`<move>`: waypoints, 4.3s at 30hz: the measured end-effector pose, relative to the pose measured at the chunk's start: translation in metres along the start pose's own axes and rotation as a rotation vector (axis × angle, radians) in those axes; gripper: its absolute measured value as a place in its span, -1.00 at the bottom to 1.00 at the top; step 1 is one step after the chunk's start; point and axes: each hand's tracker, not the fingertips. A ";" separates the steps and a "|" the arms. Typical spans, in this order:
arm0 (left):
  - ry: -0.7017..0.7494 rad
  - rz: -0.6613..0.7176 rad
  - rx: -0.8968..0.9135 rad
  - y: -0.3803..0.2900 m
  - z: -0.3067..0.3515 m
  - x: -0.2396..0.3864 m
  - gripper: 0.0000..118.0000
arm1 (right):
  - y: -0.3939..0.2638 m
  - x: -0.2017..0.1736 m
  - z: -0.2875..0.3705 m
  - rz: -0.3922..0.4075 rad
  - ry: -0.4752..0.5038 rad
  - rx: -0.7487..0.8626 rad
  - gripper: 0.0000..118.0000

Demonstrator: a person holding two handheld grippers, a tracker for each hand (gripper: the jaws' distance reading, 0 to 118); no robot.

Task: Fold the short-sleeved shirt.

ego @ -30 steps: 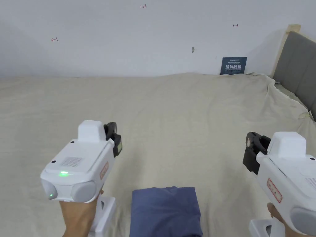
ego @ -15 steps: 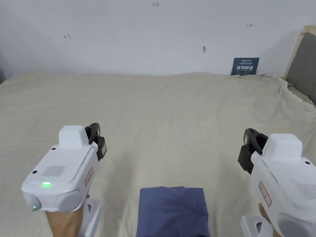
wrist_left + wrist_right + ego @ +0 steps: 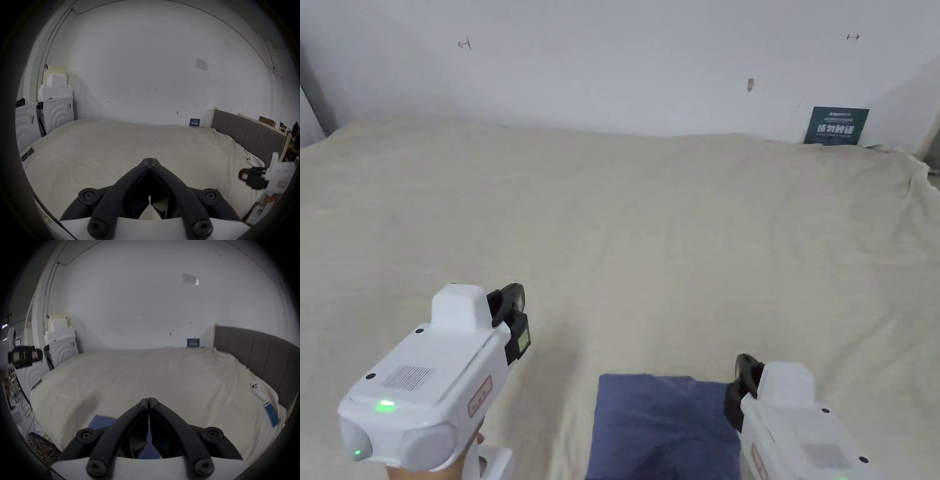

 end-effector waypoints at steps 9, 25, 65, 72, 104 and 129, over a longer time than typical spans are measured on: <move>-0.094 0.108 -0.206 -0.043 -0.016 -0.012 -1.00 | -0.065 -0.015 -0.052 0.018 0.033 -0.183 -1.00; -0.302 0.420 -0.698 -0.108 -0.100 0.005 0.42 | -0.092 -0.013 -0.062 0.013 0.030 -0.236 -1.00; -0.135 0.223 -0.748 -0.009 -0.131 -0.204 -0.70 | 0.087 0.015 -0.011 0.028 0.069 0.126 -1.00; 0.075 0.215 -0.747 0.010 -0.131 -0.315 -0.70 | 0.088 0.003 -0.023 0.057 0.078 0.117 -1.00; 0.309 0.119 -0.208 0.097 -0.067 -0.232 0.91 | 0.137 -0.023 -0.030 0.069 0.034 0.153 -1.00; 0.235 -0.090 0.345 0.073 -0.009 0.009 0.57 | 0.166 -0.038 -0.041 0.075 -0.117 0.333 -1.00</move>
